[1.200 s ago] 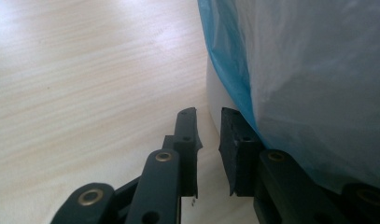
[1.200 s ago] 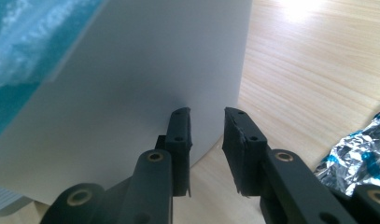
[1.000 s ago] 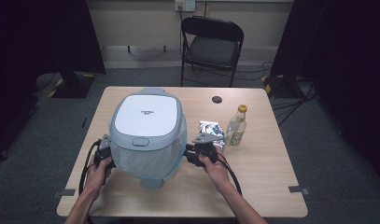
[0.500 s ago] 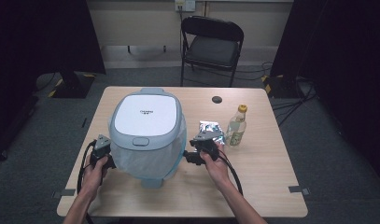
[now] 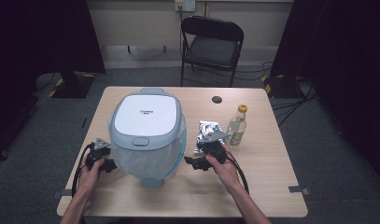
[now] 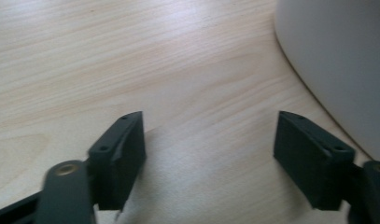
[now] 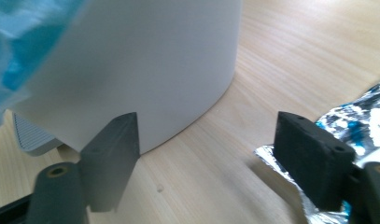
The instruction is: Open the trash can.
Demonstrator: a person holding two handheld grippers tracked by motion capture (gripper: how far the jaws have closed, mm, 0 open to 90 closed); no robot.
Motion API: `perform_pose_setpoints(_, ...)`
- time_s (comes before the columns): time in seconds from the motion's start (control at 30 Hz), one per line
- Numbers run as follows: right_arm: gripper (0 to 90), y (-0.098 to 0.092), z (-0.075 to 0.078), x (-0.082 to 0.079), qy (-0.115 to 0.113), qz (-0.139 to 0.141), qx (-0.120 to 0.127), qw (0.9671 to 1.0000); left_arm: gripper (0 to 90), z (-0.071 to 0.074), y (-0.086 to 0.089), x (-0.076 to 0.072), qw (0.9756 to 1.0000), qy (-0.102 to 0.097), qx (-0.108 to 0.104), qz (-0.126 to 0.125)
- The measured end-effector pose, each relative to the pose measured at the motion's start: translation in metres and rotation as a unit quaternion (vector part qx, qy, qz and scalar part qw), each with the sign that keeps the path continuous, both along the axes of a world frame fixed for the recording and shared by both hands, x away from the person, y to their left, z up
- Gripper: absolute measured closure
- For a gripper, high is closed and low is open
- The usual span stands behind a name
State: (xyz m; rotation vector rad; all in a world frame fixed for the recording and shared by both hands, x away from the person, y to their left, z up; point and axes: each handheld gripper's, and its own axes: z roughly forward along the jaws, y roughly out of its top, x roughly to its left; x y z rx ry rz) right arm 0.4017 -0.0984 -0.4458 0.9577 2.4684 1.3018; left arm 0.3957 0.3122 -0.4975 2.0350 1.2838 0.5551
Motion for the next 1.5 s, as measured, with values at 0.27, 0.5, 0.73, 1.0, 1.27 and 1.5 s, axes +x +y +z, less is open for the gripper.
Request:
perform_pose_setpoints(0.27,17.7,-0.013,0.03,-0.011,-0.019,0.027,0.034,0.9989,14.1,-0.005,0.008,0.001,0.9999,-0.007,-0.008,0.004)
perform_pose_setpoints(0.5,21.9,-0.014,0.061,-0.016,-0.028,0.03,0.051,0.9978,12.4,-0.005,0.008,0.002,0.9999,-0.008,-0.007,0.005)
perform_pose_setpoints(0.73,23.3,-0.013,0.095,-0.026,-0.041,0.075,0.079,0.9932,11.8,-0.005,0.009,0.003,1.0,-0.008,-0.004,0.002)
perform_pose_setpoints(1.0,25.2,-0.004,0.133,-0.033,-0.072,0.107,0.097,0.9869,11.8,-0.005,0.009,0.003,1.0,-0.009,-0.004,0.002)
perform_pose_setpoints(1.27,26.3,0.007,0.161,-0.039,-0.093,0.141,0.119,0.9784,11.8,-0.005,0.009,0.003,1.0,-0.009,-0.004,0.002)
perform_pose_setpoints(1.5,33.7,0.03,0.174,-0.038,-0.098,0.174,0.127,0.9717,11.8,-0.005,0.009,0.003,1.0,-0.009,-0.004,0.002)
